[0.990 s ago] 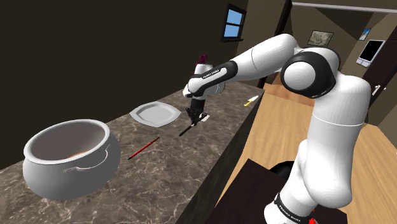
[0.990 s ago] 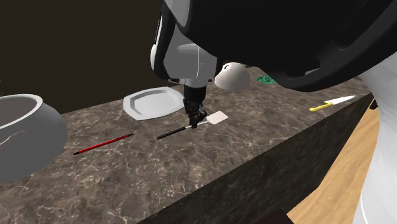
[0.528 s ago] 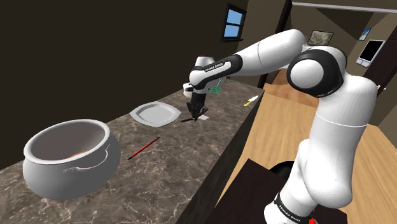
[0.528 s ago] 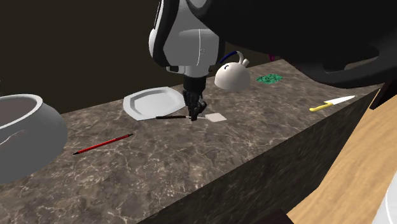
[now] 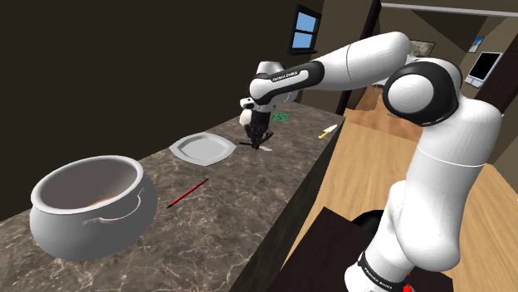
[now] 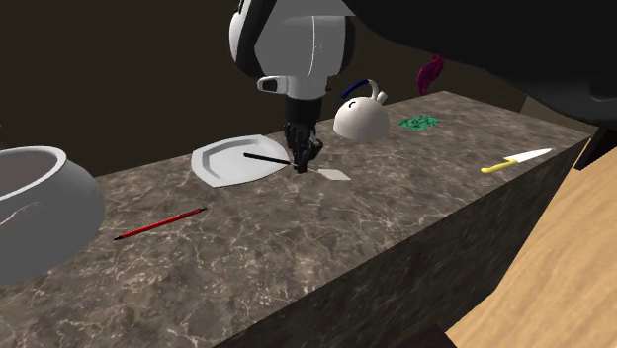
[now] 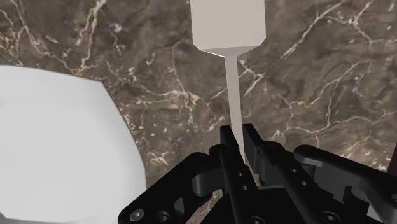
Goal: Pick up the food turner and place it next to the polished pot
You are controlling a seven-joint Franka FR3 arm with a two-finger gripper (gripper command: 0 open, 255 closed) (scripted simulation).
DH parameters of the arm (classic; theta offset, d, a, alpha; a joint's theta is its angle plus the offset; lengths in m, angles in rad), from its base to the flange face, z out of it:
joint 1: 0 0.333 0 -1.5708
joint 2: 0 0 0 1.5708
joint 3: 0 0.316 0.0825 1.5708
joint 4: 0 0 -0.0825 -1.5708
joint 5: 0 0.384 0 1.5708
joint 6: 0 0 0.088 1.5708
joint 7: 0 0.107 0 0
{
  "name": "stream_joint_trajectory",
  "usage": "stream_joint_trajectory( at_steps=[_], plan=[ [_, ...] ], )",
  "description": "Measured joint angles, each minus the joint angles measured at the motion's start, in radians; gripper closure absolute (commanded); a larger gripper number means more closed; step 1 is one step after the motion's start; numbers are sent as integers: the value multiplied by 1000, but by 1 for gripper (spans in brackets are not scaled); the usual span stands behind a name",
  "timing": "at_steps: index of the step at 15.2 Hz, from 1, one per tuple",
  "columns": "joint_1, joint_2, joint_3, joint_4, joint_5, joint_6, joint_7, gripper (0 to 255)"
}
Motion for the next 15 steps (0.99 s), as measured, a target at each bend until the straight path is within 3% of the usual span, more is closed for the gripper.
stream_joint_trajectory(
  at_steps=[15],
  plan=[
    [5,-50,-3,147,-33,-190,34,255]
  ],
)
